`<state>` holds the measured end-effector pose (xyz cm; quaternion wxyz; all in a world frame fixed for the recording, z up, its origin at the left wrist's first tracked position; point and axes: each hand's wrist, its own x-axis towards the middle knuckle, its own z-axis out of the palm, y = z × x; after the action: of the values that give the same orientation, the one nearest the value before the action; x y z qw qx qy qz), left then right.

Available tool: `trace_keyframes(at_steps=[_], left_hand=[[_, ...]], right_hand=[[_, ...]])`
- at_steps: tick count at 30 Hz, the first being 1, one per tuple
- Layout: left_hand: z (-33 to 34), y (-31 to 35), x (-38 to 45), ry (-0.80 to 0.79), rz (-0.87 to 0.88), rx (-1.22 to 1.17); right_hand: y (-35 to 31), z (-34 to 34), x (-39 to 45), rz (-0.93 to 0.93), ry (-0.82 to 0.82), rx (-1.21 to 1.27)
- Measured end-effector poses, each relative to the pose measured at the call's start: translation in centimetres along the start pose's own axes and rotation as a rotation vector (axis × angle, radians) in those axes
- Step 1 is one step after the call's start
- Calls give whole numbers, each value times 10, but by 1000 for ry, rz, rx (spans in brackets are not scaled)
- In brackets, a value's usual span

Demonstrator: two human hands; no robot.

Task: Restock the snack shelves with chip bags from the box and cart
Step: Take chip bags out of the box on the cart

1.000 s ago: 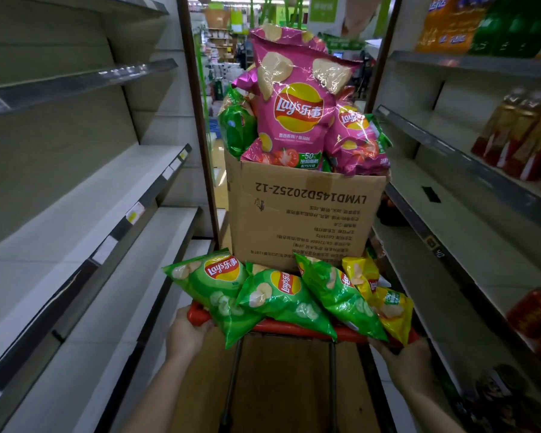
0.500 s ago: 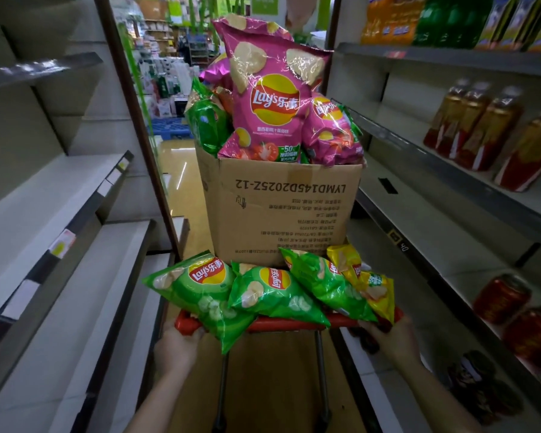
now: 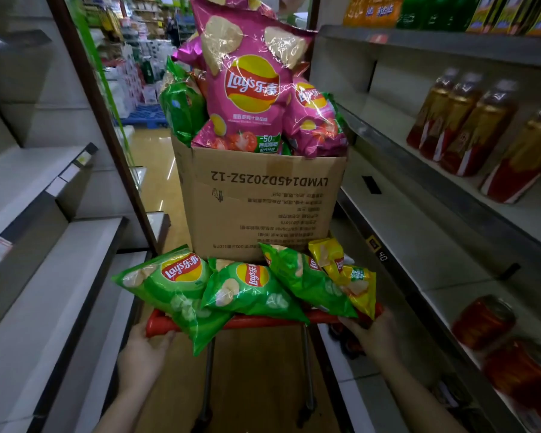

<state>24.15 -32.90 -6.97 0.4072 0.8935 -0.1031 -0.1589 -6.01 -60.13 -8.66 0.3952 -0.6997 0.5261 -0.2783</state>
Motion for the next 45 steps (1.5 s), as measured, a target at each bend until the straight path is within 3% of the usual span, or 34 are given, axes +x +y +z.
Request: trace_keyframes(at_steps=[11, 14, 18, 20, 26, 36, 42, 45], left_hand=[[-3, 33, 12, -75, -28, -25], [-19, 44, 24, -230, -49, 57], [-52, 79, 39, -559, 14, 396], [-71, 106, 46, -593, 85, 517], [-112, 208, 59, -455, 280, 456], [-131, 346, 35, -114, 732, -13], [-111, 390, 37, -59, 822, -107], [-94, 398, 51, -132, 789, -129]], right_hand=[[-11, -12, 17, 116, -38, 42], [-4, -18, 24, 144, -93, 25], [-31, -39, 41, 217, -242, -226], [-42, -52, 58, 214, -186, -424], [-161, -75, 67, 120, -32, -356], [-322, -72, 81, -387, 133, -180], [-384, -59, 101, -569, 34, -122], [-401, -47, 111, -598, -53, -22]])
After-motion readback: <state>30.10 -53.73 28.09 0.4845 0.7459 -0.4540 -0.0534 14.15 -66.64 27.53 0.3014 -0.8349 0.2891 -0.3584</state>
